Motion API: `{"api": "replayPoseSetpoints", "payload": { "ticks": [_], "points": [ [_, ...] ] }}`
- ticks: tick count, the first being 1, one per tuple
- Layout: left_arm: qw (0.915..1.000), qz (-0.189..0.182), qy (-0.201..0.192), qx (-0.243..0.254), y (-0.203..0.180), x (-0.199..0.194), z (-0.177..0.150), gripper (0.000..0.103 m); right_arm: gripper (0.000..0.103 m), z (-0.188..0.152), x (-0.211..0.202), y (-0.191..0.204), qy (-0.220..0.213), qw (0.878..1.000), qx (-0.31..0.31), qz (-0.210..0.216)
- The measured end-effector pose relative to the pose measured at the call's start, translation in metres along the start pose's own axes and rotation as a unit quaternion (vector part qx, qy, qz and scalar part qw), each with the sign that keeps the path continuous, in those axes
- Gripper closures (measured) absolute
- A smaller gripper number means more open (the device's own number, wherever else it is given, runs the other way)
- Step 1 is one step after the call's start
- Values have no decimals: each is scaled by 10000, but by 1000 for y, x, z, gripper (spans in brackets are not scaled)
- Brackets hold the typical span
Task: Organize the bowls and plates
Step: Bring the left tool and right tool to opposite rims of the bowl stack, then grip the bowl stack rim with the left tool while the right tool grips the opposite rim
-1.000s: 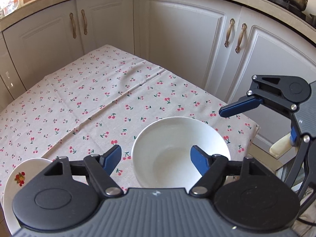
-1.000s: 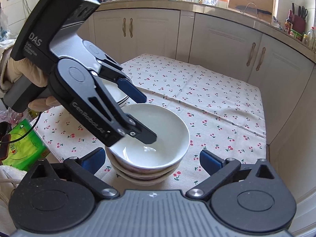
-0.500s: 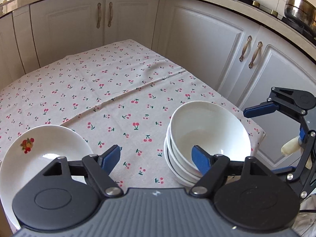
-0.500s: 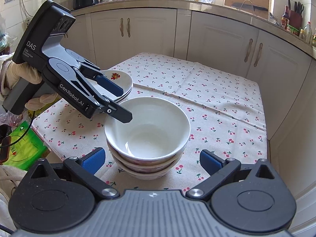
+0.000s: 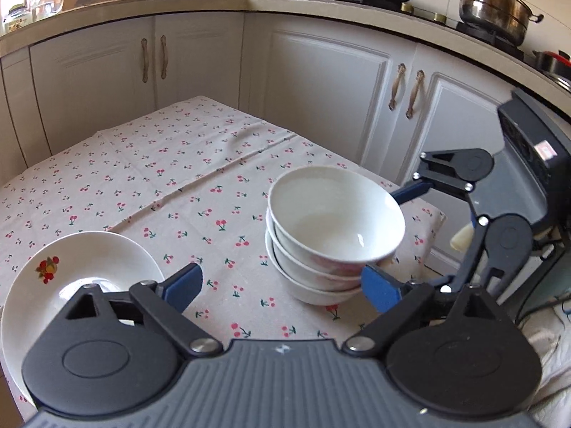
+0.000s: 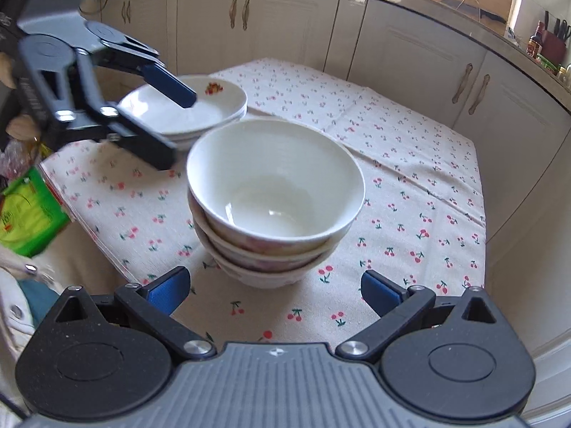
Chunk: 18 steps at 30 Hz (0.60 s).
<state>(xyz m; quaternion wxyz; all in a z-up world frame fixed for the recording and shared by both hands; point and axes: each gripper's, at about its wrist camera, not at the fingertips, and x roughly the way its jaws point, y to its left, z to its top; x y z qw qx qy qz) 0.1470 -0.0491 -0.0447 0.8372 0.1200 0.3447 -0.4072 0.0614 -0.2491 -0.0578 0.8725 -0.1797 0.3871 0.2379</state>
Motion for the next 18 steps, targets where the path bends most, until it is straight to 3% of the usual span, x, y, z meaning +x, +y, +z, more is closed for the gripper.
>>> {"api": "replayPoseSetpoints", "payload": {
  "ticks": [5, 18],
  "points": [
    [9984, 49, 268, 501, -17, 17, -12, 8, 0, -7, 26, -2, 258, 9997, -48, 24],
    [9939, -217, 826, 701, -16, 65, -16, 8, 0, -14, 45, -20, 266, 9981, 228, 511]
  ]
}}
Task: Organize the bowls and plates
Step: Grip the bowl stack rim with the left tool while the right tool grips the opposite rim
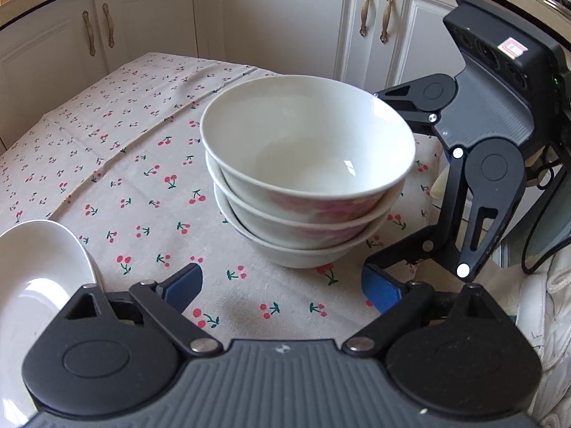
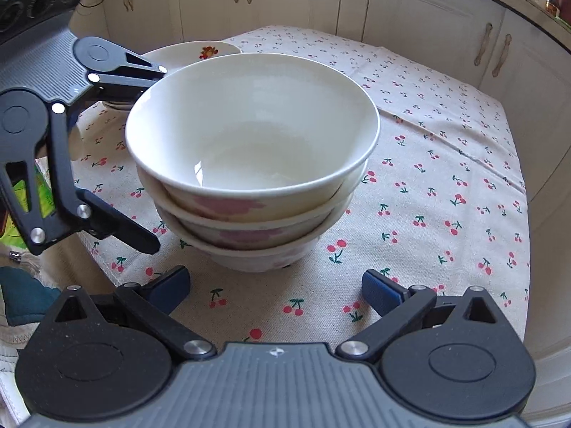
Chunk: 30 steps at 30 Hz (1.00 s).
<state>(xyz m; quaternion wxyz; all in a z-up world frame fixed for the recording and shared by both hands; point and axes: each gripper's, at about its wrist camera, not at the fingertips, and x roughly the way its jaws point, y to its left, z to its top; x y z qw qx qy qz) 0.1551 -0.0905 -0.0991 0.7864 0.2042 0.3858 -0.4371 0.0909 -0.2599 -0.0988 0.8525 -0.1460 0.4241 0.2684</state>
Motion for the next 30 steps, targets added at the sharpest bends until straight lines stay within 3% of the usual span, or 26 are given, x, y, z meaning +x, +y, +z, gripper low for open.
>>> {"api": "replayPoseSetpoints", "payload": {
  "ticks": [4, 8, 16, 23, 30],
  "points": [
    [9999, -39, 80, 136, 3, 7, 3, 8, 0, -5, -3, 1, -152, 9998, -96, 55],
    [9995, -111, 128, 277, 6, 11, 7, 8, 0, 3, -1, -2, 0, 9996, -225, 142],
    [9970, -336, 80, 697, 10, 12, 16, 9, 0, 17, -11, 7, -40, 9914, -1273, 296],
    [9931, -657, 121, 960, 16, 14, 21, 11, 2, 31, -14, 6, 24, 9827, -1795, 456],
    [9887, -915, 138, 1177, 12, 13, 25, 17, 8, 38, -9, 0, 105, 9812, -1831, 604]
  ]
}}
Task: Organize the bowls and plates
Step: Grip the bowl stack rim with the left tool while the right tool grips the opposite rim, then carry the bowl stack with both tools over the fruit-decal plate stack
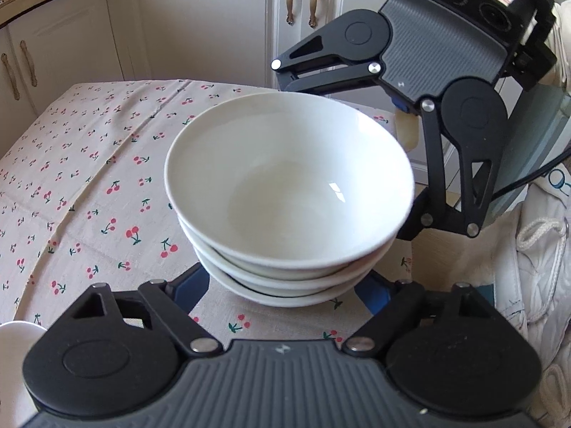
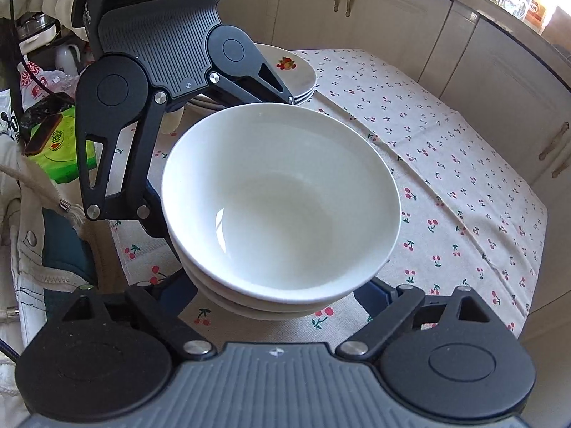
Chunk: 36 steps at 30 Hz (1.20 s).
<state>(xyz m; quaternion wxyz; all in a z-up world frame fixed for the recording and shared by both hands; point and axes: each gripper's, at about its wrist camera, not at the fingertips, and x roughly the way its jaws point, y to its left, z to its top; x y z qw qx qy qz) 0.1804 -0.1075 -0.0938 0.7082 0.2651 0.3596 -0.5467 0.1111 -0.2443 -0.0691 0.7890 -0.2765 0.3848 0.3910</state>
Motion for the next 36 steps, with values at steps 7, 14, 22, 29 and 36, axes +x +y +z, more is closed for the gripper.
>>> {"api": "replayPoseSetpoints", "payload": {
  "ticks": [7, 14, 22, 29, 36],
  "points": [
    [9998, -141, 80, 85, 3, 2, 1, 21, 12, -1, 2, -2, -1, 9998, 110, 168],
    [9996, -232, 150, 112, 7, 6, 4, 21, 13, -3, 4, -1, 30, 9997, 112, 195],
    [9991, -307, 229, 161, 10, 8, 6, 21, 13, -4, 5, -2, 26, 9997, 171, 195],
    [9993, -260, 215, 167, 7, 8, 6, 21, 13, -4, 6, -2, 57, 9996, 195, 172],
    [9996, -204, 167, 135, 3, 2, 9, 21, 13, 3, 2, 0, 108, 9998, 103, 128]
  ]
}}
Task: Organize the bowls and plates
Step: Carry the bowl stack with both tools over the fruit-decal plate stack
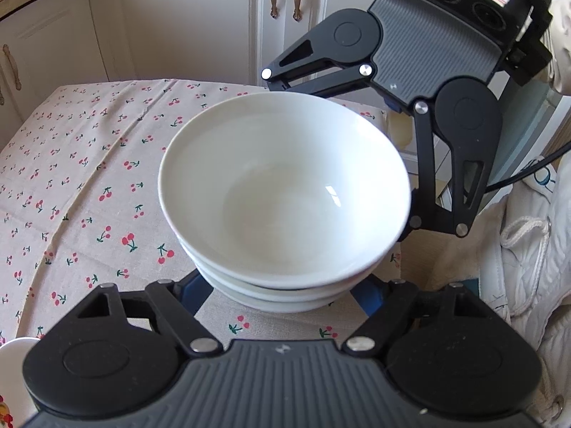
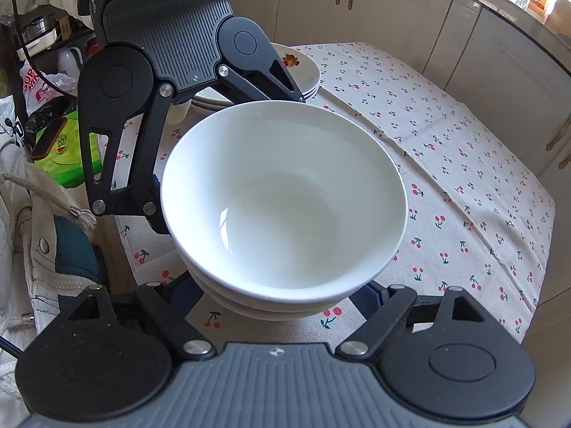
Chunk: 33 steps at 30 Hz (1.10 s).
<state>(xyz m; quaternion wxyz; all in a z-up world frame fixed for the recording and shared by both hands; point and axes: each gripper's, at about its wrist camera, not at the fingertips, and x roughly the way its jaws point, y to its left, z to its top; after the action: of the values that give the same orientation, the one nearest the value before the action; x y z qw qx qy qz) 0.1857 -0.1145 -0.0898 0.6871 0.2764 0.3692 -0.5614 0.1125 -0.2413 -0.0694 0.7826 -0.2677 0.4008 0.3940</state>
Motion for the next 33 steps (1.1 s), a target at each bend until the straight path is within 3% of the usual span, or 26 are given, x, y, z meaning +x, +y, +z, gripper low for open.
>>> {"api": "replayPoseSetpoints", "payload": {
  "ticks": [8, 17, 26, 33],
  "points": [
    [9994, 285, -182, -31, 0, -31, -6, 21, 13, 24, -9, 4, -59, 9996, -253, -100],
    [9965, 725, -323, -275, 8, -77, -33, 21, 13, 72, -5, 16, -203, 9967, -783, -76],
    [9884, 1302, -357, -693, 34, -119, -72, 21, 13, 137, 28, 24, -371, 9896, -1387, 62],
    [9819, 1541, -267, -1068, 51, -131, -103, 21, 13, 173, 65, 25, -305, 9852, -1657, 313]
  ]
}}
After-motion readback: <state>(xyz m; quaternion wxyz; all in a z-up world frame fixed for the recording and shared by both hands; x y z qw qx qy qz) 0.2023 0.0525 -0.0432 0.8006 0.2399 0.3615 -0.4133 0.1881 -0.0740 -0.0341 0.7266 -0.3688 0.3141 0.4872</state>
